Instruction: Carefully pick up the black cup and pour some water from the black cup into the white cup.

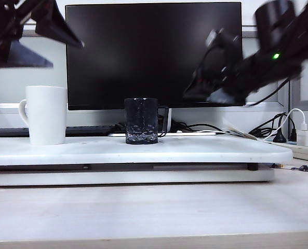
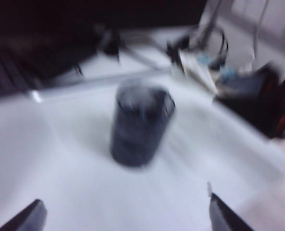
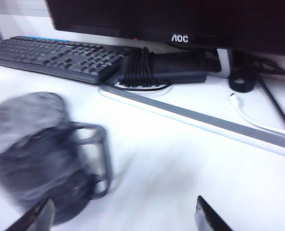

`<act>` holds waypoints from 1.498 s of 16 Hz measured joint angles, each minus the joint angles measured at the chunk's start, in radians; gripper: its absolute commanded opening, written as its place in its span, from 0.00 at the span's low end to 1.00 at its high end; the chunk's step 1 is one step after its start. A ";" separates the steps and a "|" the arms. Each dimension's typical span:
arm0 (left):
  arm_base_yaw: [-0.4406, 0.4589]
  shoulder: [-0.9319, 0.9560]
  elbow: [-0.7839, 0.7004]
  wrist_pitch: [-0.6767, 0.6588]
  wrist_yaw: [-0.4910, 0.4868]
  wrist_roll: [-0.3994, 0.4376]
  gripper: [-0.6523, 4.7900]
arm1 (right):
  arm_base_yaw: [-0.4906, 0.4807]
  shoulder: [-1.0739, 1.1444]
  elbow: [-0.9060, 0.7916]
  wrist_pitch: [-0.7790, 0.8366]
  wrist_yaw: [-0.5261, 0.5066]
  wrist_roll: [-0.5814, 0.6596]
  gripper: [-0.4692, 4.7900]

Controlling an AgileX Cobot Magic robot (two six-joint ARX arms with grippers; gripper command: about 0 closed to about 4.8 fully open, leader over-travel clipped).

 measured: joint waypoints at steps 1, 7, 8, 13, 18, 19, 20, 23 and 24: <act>-0.003 0.002 0.000 0.031 -0.005 0.000 1.00 | 0.002 0.036 0.025 0.000 -0.012 -0.001 0.81; -0.027 0.008 0.000 0.046 -0.049 0.008 1.00 | 0.045 0.217 0.214 0.010 -0.032 -0.014 0.81; -0.025 0.008 0.000 0.033 -0.066 0.008 1.00 | 0.056 0.220 0.220 0.011 -0.031 -0.019 0.81; -0.025 0.008 0.000 -0.024 -0.137 0.011 1.00 | 0.104 0.302 0.224 0.021 0.017 -0.043 0.81; -0.024 0.008 0.000 -0.023 -0.359 0.162 1.00 | 0.116 0.305 0.229 0.074 0.075 -0.047 0.78; -0.023 0.008 0.000 -0.021 -0.391 0.196 1.00 | 0.115 0.310 0.229 0.103 0.088 -0.047 0.72; -0.022 0.008 0.000 -0.017 -0.412 0.222 1.00 | 0.115 0.320 0.230 0.133 0.090 -0.046 0.64; -0.021 0.008 0.000 -0.016 -0.417 0.236 1.00 | 0.116 0.343 0.230 0.161 0.089 -0.047 0.61; -0.021 0.008 0.000 -0.016 -0.417 0.236 1.00 | 0.116 0.344 0.230 0.169 0.089 -0.047 0.61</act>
